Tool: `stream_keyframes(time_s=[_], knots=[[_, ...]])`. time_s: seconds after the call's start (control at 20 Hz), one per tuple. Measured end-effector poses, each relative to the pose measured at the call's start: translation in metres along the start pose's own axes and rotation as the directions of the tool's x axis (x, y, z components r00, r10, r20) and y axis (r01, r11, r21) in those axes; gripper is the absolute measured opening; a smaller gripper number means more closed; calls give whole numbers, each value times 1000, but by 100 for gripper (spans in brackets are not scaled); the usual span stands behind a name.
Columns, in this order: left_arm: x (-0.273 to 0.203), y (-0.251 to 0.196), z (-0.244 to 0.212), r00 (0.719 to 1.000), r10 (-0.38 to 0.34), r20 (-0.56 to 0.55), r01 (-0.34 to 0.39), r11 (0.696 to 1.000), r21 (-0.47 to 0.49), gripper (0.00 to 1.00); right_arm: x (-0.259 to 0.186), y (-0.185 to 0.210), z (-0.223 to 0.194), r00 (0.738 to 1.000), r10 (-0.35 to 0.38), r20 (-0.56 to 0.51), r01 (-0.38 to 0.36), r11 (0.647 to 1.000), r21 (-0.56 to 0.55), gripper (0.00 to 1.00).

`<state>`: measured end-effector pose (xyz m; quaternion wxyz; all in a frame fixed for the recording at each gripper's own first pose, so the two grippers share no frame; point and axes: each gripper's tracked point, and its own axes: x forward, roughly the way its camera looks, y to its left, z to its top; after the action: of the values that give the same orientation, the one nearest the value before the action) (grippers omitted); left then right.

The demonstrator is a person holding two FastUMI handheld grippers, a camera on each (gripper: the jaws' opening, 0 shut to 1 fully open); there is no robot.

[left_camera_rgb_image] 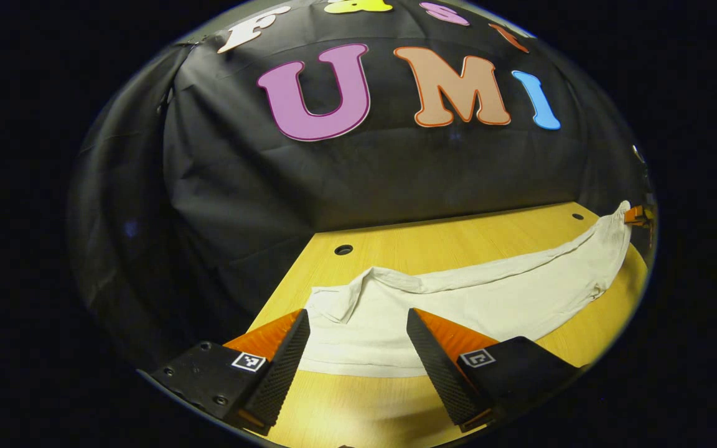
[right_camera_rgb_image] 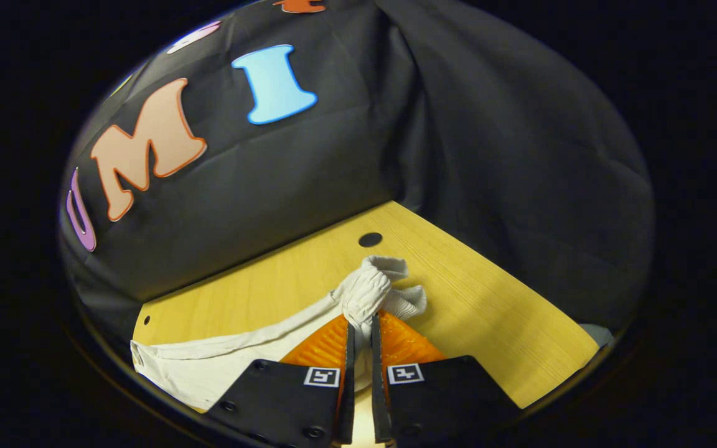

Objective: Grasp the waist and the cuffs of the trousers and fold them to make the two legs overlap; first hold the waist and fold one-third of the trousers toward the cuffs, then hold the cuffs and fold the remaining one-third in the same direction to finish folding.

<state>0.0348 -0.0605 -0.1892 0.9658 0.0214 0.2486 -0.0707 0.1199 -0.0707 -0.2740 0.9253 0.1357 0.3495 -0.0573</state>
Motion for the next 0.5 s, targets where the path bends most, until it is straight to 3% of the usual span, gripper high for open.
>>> stream_keyframes(time_s=[0.5], knots=[[13, 54, -10, 1000, 13, -10, -14, 999, -50, 97, -69, 105, 18, 981, 174, 89, -151, 964, -220, 14]])
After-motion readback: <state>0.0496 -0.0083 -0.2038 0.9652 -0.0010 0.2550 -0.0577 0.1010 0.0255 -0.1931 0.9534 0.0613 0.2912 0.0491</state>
